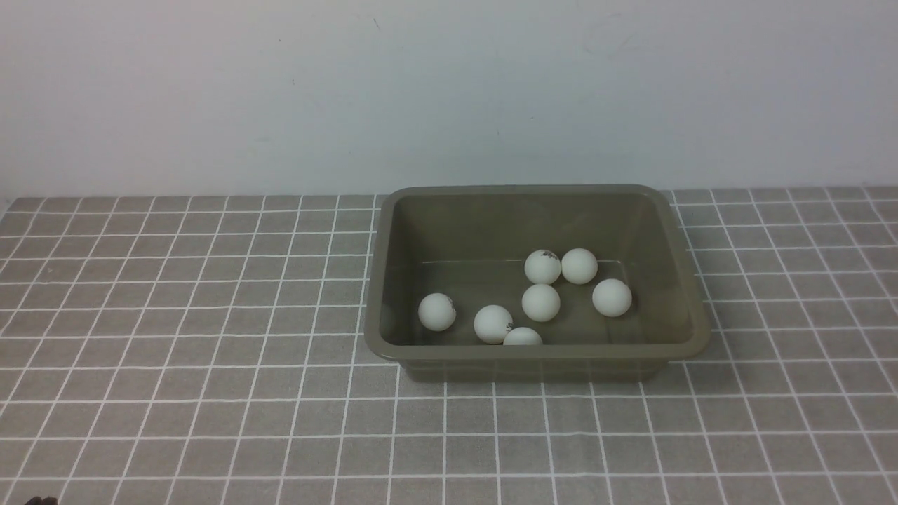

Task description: Put the table tennis balls into the box on the grey coffee tablecloth.

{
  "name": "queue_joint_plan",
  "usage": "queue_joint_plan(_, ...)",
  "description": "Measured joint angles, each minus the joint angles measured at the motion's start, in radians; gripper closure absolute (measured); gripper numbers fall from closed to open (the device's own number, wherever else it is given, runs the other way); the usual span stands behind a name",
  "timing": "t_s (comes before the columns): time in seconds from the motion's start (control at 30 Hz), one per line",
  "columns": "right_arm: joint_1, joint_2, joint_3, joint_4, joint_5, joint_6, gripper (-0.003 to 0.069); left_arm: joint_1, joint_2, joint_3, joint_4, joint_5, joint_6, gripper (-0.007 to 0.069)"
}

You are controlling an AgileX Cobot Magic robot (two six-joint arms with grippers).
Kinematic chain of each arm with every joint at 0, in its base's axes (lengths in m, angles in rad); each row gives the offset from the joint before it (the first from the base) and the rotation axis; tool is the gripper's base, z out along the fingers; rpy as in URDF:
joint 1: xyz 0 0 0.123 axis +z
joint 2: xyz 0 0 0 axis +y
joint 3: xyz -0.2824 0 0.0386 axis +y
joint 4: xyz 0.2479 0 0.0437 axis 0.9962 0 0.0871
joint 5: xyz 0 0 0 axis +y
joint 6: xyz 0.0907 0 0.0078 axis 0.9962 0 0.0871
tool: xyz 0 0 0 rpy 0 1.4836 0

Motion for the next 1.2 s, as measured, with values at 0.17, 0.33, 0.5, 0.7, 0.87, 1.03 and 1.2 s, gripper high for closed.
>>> queue_joint_plan(0.17,0.0,0.001,0.031,0.195,-0.065,-0.243,0.0673,0.0,0.0,0.0,0.0,0.0,-0.001,0.0629)
queue_joint_plan(0.33,-0.03,-0.033,0.111,0.21,-0.088,-0.344,0.0673,0.0,0.0,0.0,0.0,0.001,-0.001,0.0629)
queue_joint_plan(0.5,-0.219,-0.069,0.281,0.15,-0.093,-0.356,0.0673,0.0,0.0,0.0,0.0,0.002,-0.001,0.0629)
queue_joint_plan(0.7,-0.289,-0.069,0.389,0.127,-0.033,-0.345,0.0673,0.0,0.0,0.0,0.0,0.003,-0.001,0.0629)
queue_joint_plan(0.87,-0.29,-0.069,0.389,0.129,-0.03,-0.341,0.0673,0.0,0.0,0.0,0.0,0.003,-0.001,0.0629)
queue_joint_plan(1.03,-0.29,-0.069,0.389,0.129,-0.03,-0.341,0.0673,0.0,0.0,0.0,0.0,0.003,-0.001,0.0629)
queue_joint_plan(1.2,-0.29,-0.069,0.389,0.129,-0.03,-0.341,0.0673,0.0,0.0,0.0,0.0,0.003,-0.001,0.0629)
